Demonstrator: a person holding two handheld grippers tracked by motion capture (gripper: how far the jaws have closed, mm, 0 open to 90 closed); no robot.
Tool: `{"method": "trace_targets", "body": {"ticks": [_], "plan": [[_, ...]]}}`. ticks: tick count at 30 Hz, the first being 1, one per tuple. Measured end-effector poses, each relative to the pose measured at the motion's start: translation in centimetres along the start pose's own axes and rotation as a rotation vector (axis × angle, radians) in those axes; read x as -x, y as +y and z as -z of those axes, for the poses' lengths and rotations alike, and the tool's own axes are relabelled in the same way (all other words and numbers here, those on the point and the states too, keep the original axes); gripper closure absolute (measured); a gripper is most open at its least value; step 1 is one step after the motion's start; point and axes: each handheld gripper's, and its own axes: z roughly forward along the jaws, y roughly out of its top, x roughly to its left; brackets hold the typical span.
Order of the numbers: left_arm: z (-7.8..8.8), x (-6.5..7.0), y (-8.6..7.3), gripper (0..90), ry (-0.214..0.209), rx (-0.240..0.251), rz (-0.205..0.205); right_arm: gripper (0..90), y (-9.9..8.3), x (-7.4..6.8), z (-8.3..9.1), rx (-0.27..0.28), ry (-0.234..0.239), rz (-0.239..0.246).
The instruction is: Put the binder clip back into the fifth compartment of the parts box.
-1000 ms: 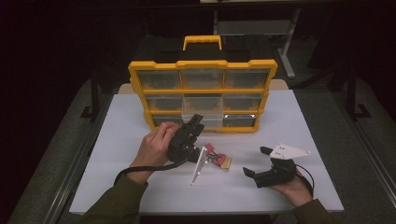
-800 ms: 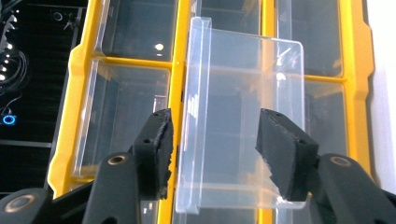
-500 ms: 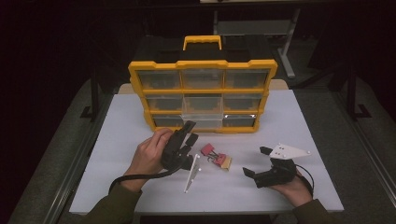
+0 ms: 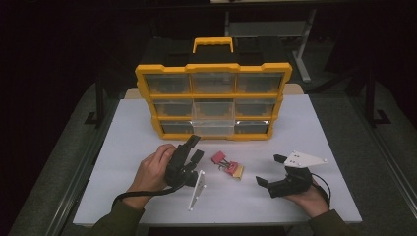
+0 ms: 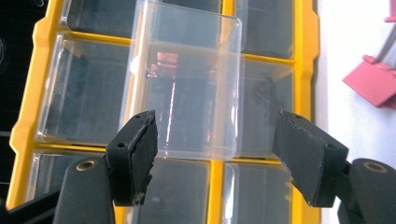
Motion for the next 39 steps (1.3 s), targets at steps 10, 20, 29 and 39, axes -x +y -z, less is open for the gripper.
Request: {"method": "trace_targets", "body": {"ticks": [10,20,29,39], "plan": [[0.5,1.5,-0.8,22.8,-0.036,-0.035,0.034,0.0,0.0,-0.1,0.1,0.001,-0.001,0.001],[0.7,3.0,-1.5,12.0,-0.055,-0.049,0.03,0.0,0.0,0.0,0.1,0.001,-0.002,0.0],[0.6,3.9,-2.3,4.2,-0.052,-0.083,0.054,0.0,-0.1,0.0,0.1,0.001,-0.005,0.004],[0.3,4.3,-2.9,0.0,-0.059,-0.078,0.095,0.0,-0.1,0.0,0.1,-0.004,-0.005,0.0]]}}
